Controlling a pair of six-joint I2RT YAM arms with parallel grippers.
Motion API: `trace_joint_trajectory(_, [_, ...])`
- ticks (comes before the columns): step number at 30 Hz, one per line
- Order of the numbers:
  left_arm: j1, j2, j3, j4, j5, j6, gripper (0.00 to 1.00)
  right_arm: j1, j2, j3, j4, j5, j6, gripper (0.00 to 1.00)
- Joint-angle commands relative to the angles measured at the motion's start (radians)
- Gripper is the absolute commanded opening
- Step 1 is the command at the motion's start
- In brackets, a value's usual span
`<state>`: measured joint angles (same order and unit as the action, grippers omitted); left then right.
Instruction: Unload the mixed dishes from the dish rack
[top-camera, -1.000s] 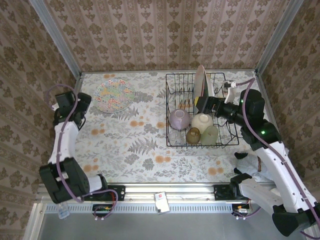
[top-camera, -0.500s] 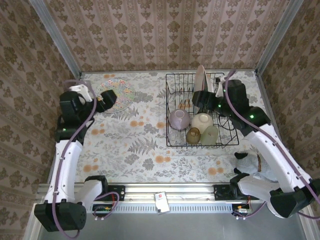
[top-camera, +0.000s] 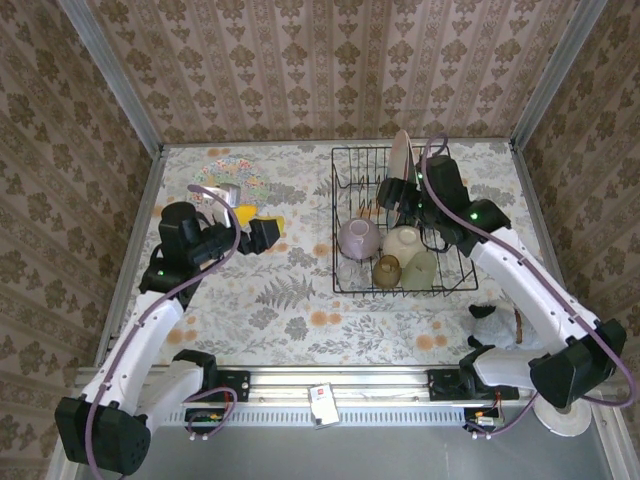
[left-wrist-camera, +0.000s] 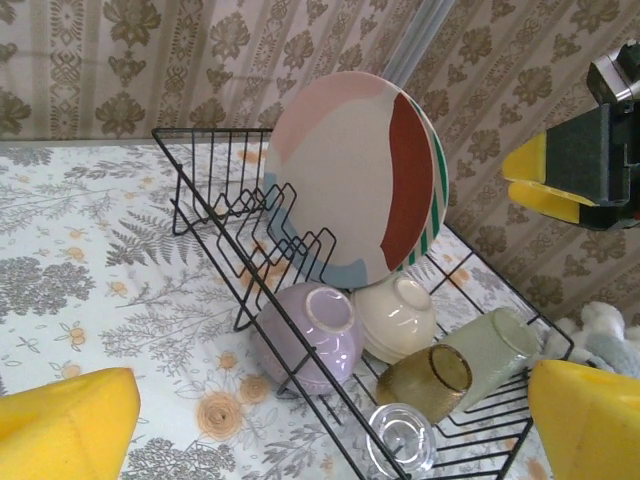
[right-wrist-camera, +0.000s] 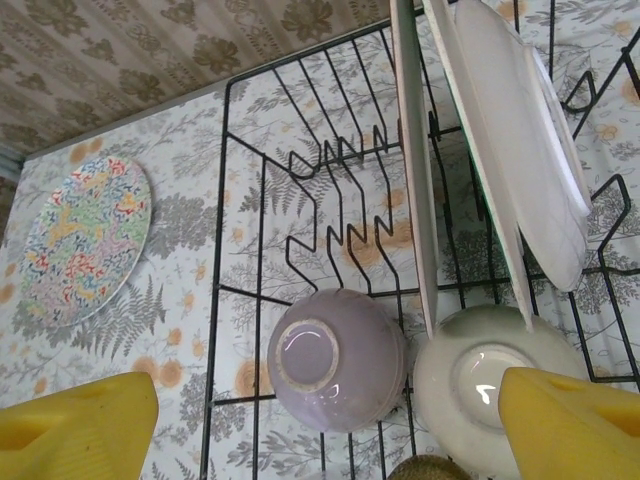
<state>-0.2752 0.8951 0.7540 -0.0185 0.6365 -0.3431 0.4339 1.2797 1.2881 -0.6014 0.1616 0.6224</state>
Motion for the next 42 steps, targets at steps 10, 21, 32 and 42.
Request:
trace_joint_trajectory(10, [-0.011, -0.014, -0.013, 0.074, -0.05, 0.003, 1.0, 0.009, 0.095, 0.066, -0.03, 0.107, 0.06, 0.85])
trace_joint_trajectory(21, [-0.012, -0.016, -0.015, 0.075, -0.062, -0.007, 1.0, 0.034, 0.189, 0.138, -0.028, 0.143, 0.082, 0.8])
trace_joint_trajectory(32, [-0.011, -0.02, -0.015, 0.068, -0.073, 0.002, 1.0, 0.034, 0.309, 0.259, -0.101, 0.249, 0.063, 0.77])
trace_joint_trajectory(42, [-0.011, -0.021, -0.013, 0.061, -0.079, 0.011, 1.0, 0.034, 0.368, 0.308, -0.078, 0.262, 0.03, 0.71])
